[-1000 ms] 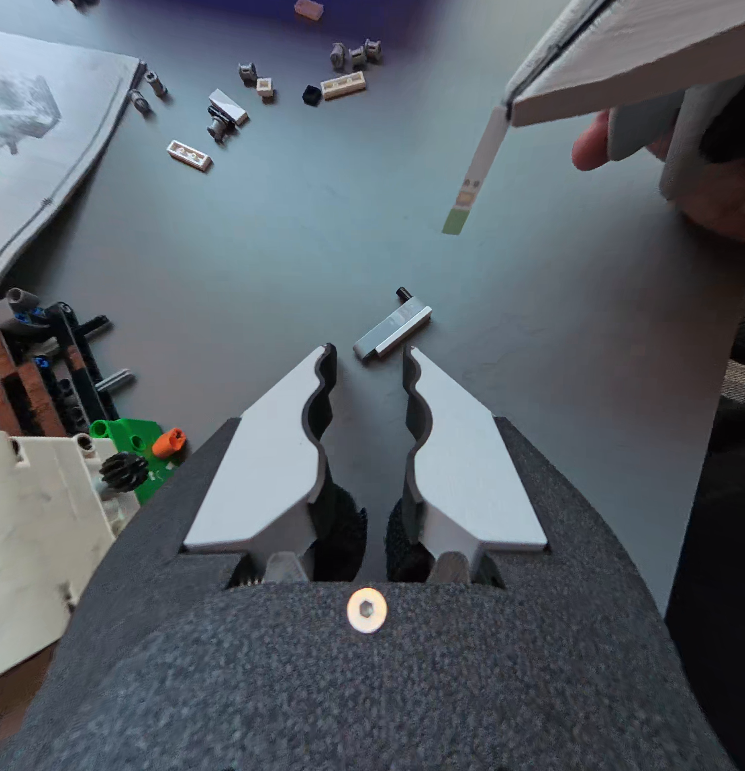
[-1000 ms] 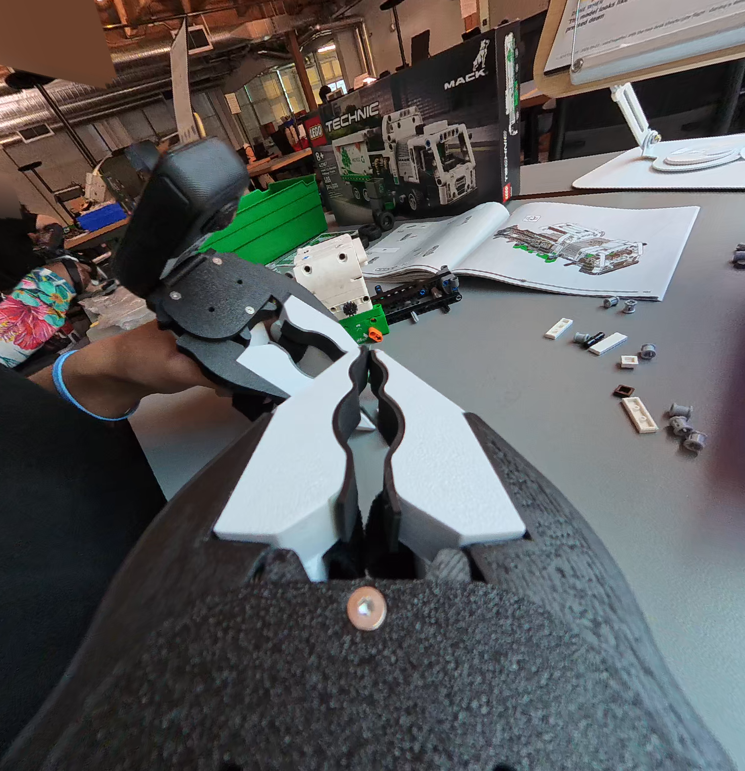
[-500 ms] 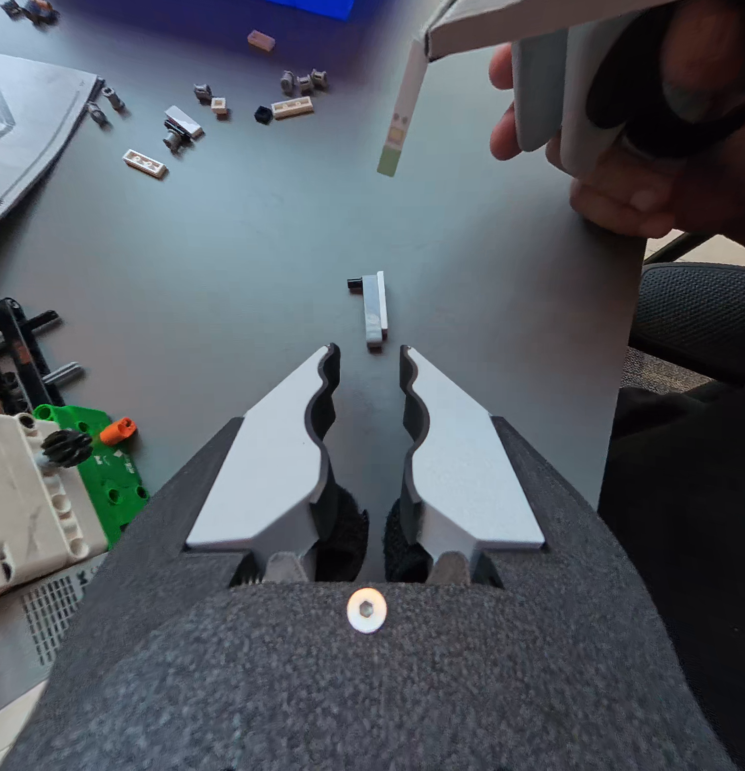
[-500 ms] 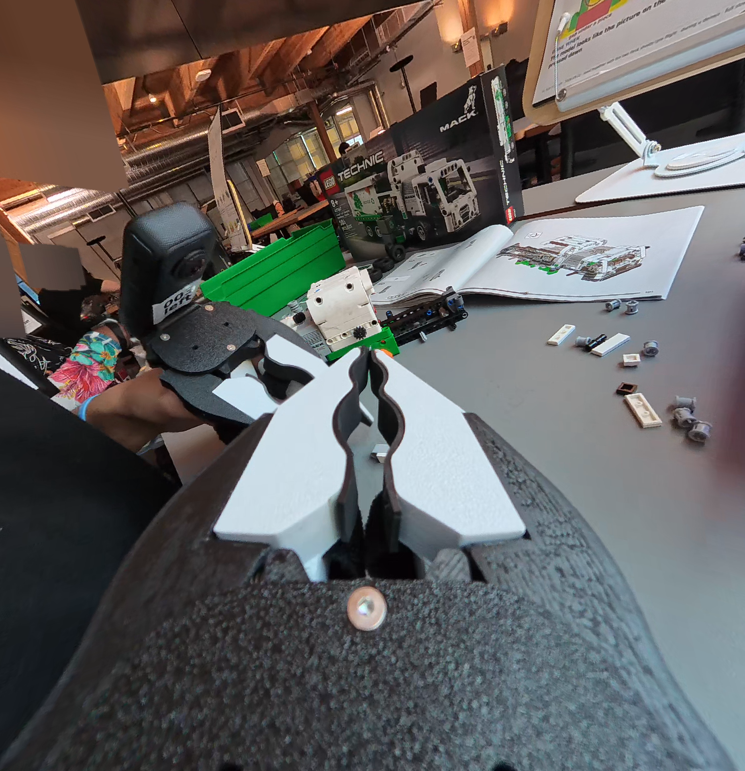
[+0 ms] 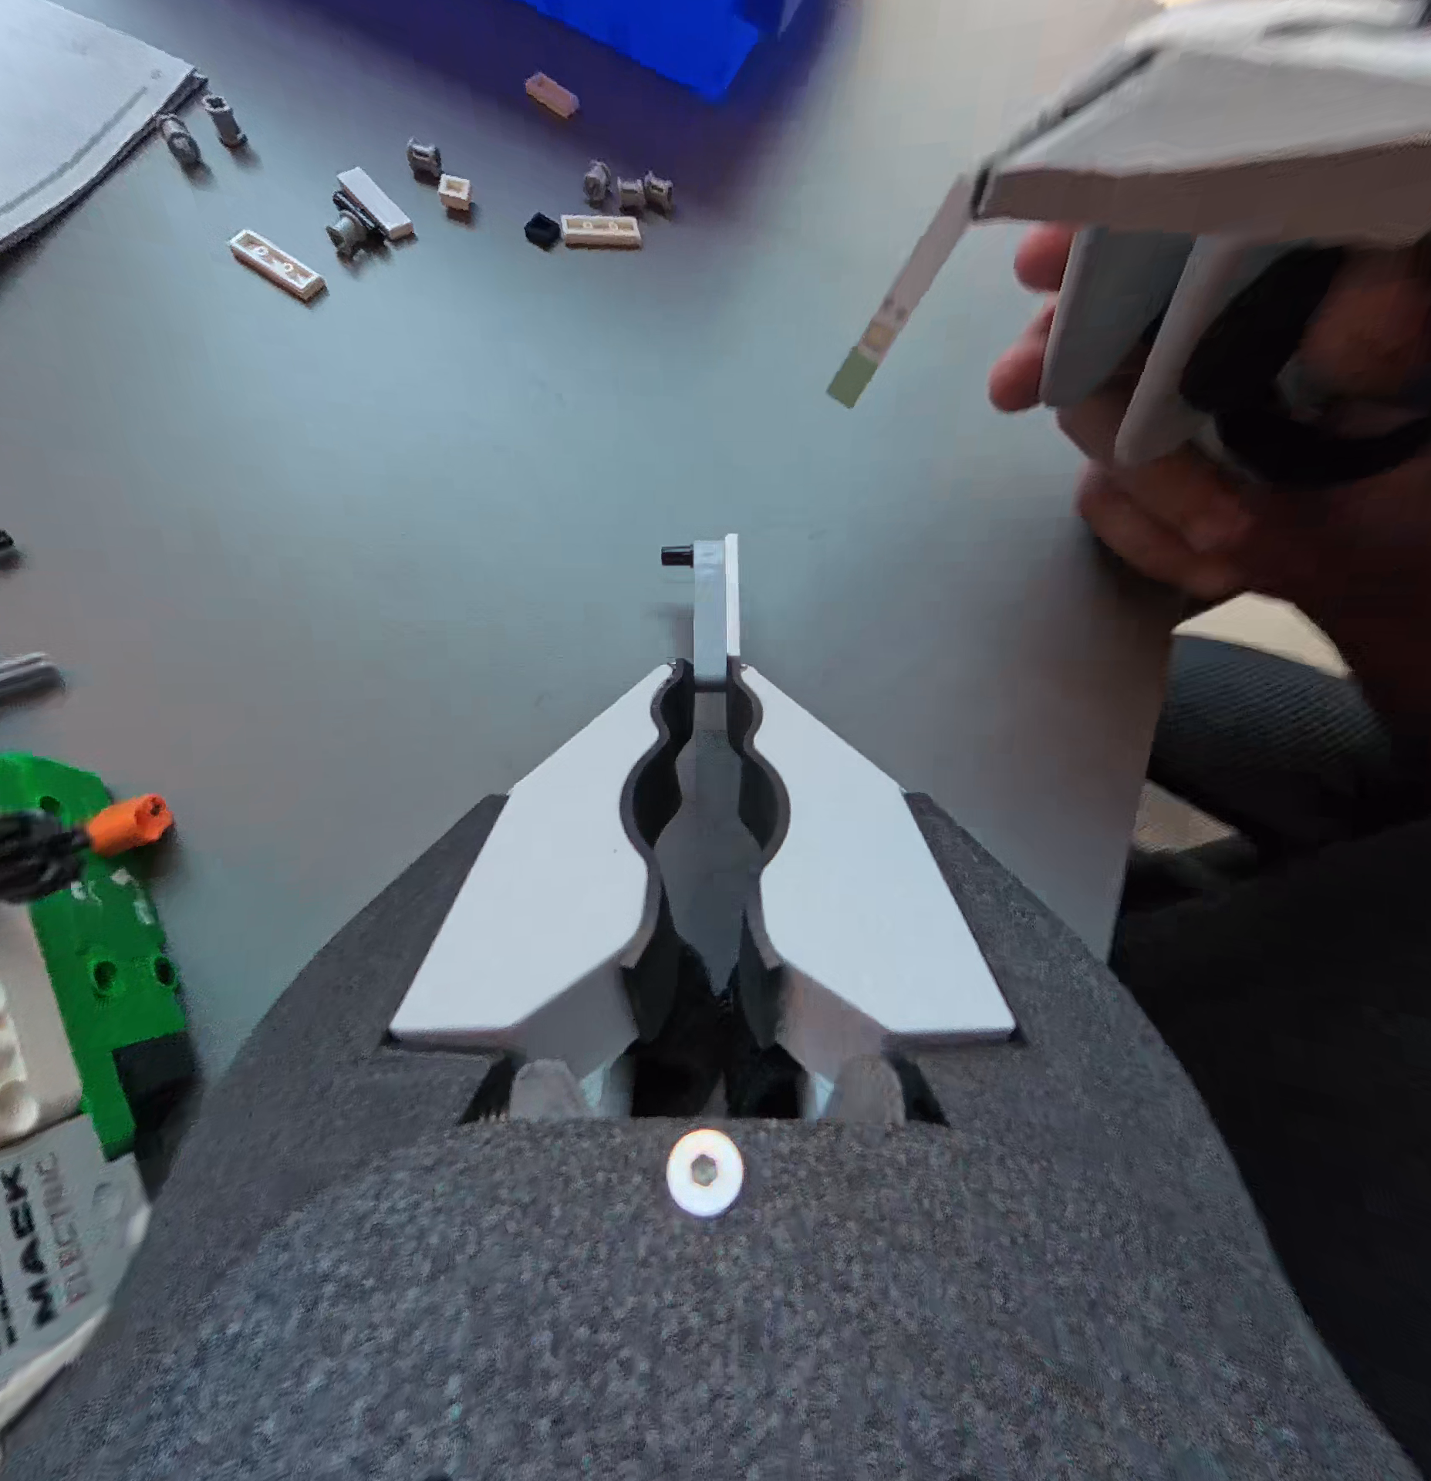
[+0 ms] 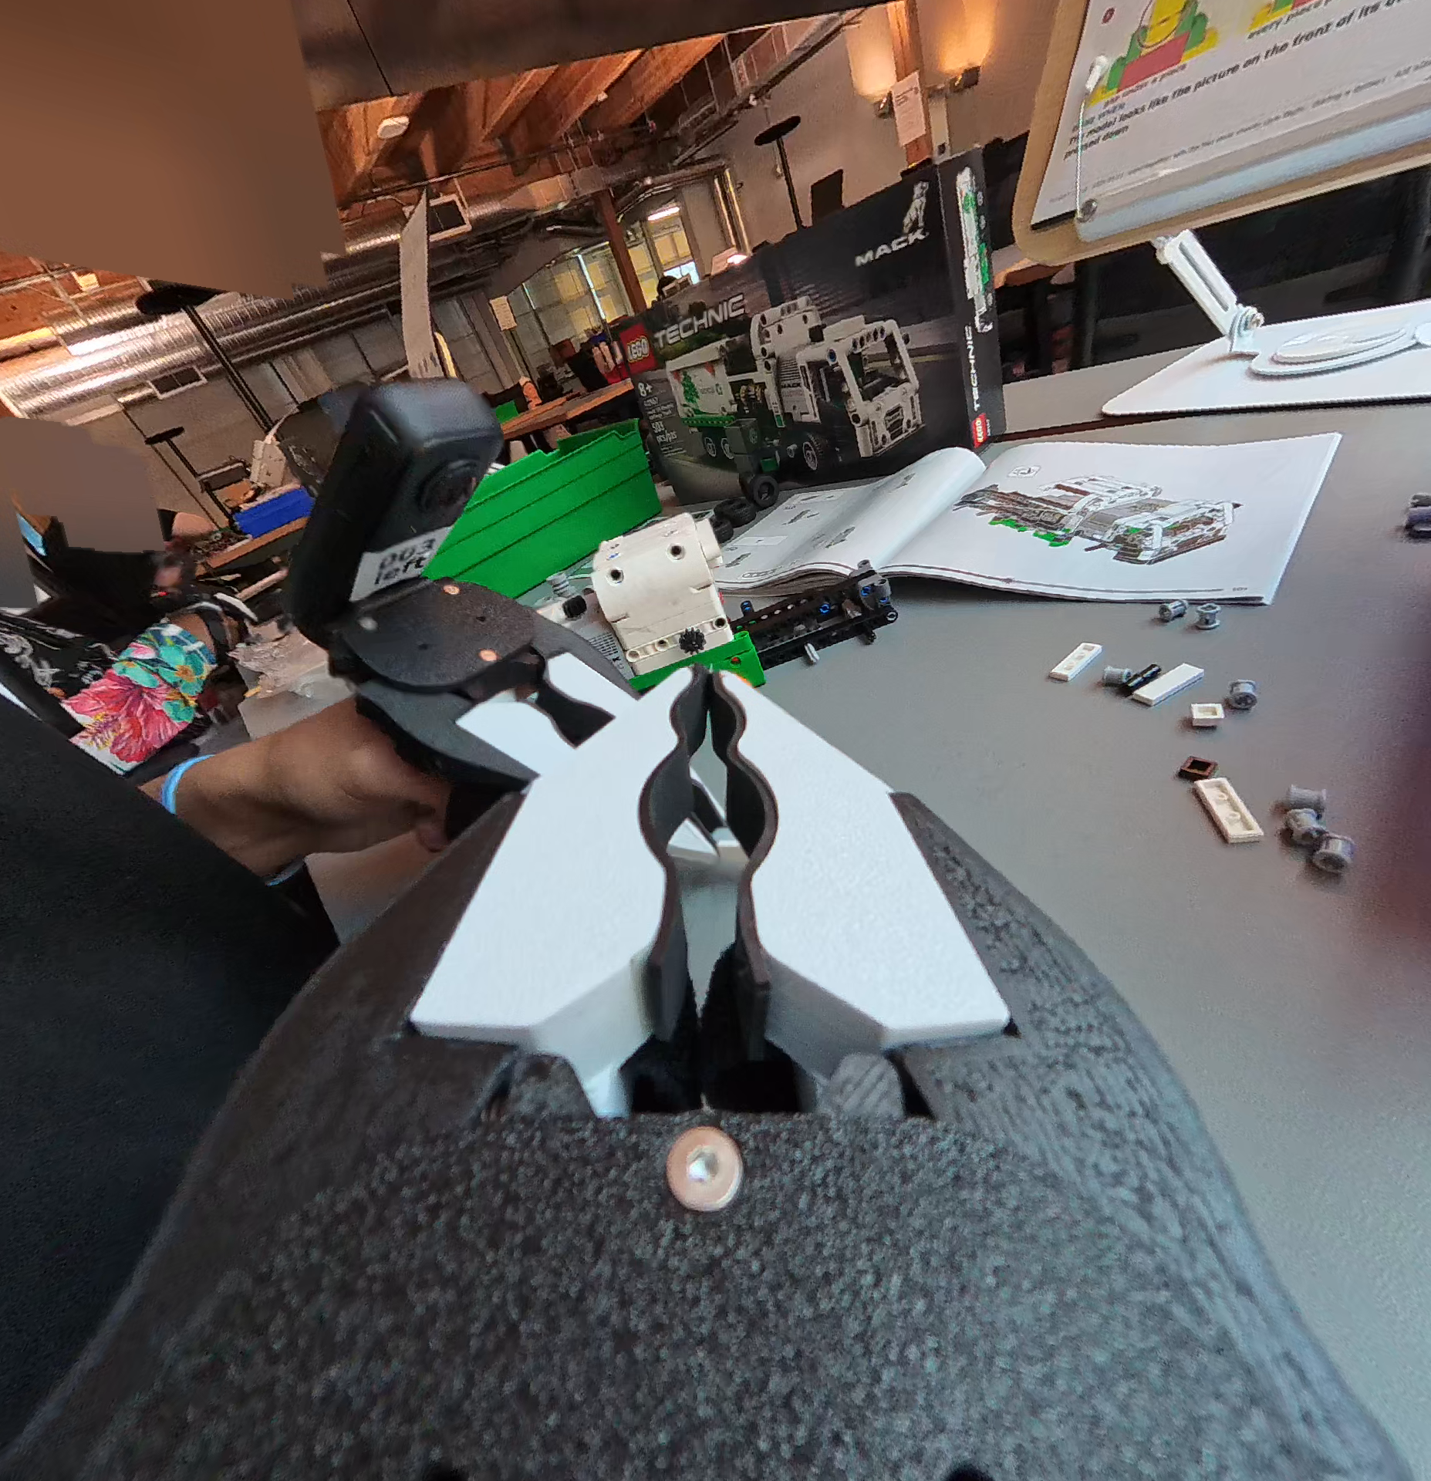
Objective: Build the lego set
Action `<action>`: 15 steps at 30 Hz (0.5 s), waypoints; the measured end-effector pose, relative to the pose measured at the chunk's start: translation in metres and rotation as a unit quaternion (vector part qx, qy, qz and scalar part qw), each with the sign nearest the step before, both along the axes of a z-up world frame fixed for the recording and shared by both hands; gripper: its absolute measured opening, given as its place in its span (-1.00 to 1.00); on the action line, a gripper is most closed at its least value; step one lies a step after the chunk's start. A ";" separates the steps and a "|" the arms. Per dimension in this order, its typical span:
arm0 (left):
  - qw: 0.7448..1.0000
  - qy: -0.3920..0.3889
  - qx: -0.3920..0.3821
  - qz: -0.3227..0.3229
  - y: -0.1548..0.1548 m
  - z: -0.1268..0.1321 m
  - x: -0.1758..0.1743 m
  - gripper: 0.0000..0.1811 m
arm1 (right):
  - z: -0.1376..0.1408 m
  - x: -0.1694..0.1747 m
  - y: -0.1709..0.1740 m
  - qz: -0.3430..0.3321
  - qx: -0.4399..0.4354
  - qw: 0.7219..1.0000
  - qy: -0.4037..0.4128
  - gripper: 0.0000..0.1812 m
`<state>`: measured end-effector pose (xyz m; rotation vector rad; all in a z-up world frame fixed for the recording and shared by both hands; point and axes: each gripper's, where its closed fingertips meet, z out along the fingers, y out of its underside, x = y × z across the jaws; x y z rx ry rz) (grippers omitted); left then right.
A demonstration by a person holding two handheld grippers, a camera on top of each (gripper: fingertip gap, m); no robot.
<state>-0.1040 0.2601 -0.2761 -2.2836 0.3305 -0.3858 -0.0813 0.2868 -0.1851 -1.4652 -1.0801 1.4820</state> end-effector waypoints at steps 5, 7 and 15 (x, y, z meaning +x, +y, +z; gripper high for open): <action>0.949 -0.307 -0.008 0.072 -0.012 0.043 0.004 -0.93 | 0.006 -0.006 -0.013 -0.029 0.162 0.986 -0.006 -1.00; 0.917 -0.389 -0.004 0.090 -0.022 0.056 0.001 -0.93 | 0.013 -0.011 -0.027 -0.036 0.267 0.963 0.012 -1.00; 0.832 -0.531 0.073 0.140 -0.075 0.101 -0.028 -0.94 | 0.026 -0.038 -0.077 -0.048 0.528 0.844 0.088 -1.00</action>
